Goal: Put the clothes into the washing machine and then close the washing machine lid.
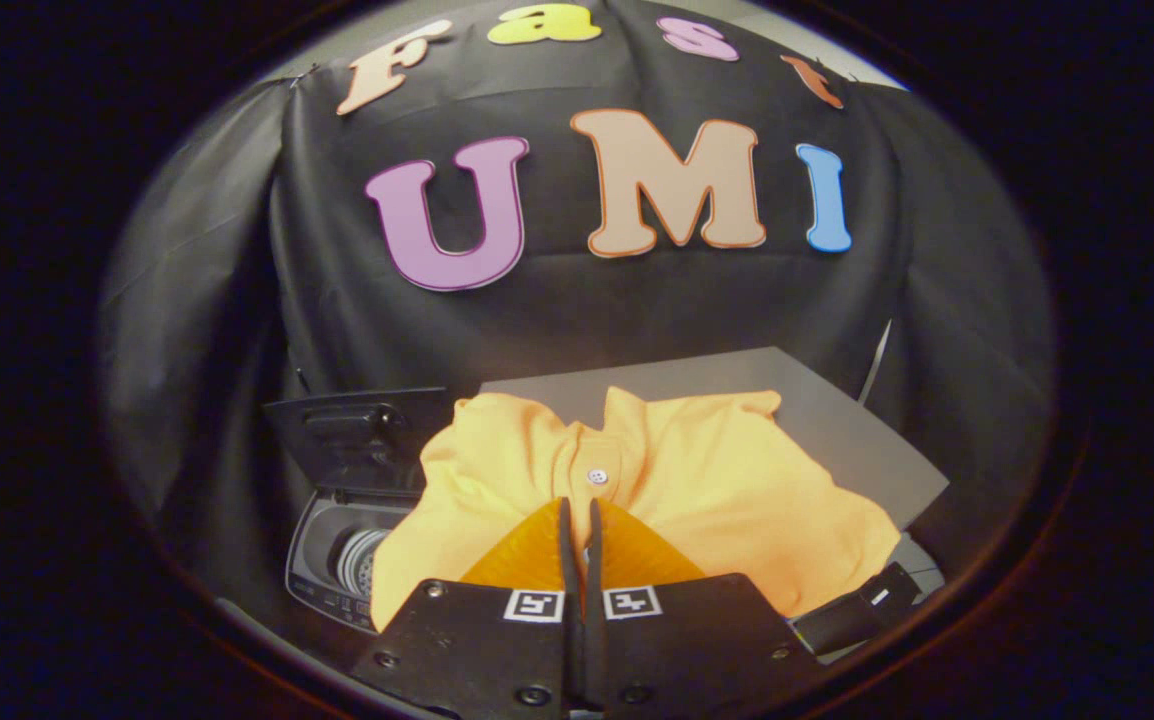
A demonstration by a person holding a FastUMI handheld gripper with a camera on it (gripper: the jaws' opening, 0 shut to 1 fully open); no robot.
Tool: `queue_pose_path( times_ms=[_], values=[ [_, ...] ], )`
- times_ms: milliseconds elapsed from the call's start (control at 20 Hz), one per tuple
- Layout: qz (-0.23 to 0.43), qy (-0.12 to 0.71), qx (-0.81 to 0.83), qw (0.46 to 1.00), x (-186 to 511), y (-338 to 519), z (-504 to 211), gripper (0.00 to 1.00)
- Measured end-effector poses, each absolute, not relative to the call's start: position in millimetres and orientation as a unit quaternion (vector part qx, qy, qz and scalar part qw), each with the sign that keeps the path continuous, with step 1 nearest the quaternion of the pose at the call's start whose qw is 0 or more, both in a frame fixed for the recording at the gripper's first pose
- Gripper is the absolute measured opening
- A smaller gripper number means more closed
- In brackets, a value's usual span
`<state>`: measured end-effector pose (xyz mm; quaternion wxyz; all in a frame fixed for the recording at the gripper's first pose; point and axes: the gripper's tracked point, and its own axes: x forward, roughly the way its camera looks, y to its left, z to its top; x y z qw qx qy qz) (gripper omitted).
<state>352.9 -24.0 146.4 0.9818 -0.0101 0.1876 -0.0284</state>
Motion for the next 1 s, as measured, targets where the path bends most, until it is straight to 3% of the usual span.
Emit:
queue_pose_path(
  times_ms=[550,1000],
  values=[
    [0.047,0.082,0.0,0.996,290,79,263,0.0],
    [0.143,0.053,0.025,0.988,271,203,286,0.0]
  ],
)
